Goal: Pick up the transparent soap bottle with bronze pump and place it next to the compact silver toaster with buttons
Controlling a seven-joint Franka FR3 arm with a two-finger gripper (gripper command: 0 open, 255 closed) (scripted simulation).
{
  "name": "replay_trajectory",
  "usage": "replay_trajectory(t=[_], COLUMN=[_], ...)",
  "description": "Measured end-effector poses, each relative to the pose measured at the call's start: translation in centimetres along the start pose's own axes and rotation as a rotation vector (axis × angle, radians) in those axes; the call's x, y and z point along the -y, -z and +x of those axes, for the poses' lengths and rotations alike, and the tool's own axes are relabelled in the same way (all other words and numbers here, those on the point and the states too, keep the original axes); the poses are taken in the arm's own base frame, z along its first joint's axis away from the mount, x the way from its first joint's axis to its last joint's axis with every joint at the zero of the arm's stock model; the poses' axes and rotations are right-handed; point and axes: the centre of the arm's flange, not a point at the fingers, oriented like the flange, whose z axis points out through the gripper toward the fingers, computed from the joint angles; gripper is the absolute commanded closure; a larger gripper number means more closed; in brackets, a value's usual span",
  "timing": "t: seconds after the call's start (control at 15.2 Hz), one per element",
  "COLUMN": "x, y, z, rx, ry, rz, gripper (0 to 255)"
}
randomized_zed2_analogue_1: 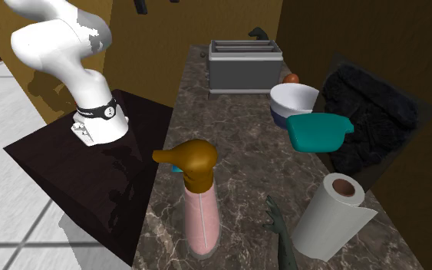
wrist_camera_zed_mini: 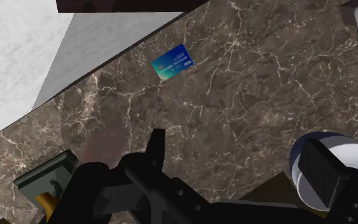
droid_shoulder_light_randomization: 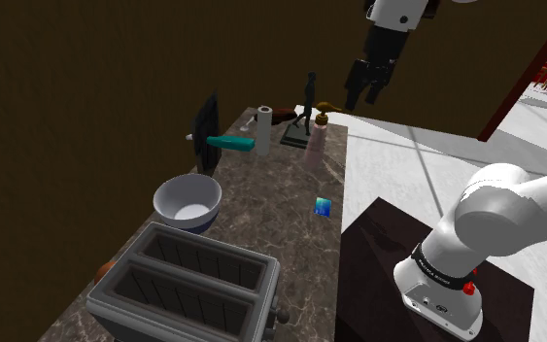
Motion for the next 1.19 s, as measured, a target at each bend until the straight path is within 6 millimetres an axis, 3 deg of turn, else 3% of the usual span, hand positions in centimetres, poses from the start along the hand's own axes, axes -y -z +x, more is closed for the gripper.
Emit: replay_trajectory(t=[0.26, 1.19], x=[-2.0, -12.8], y=[-1.0, -6.2], z=[2.1, 15.7], rx=[0.008, 0.059], ry=[0.006, 0.054], rz=[-0.006, -0.05], gripper=[0, 0])
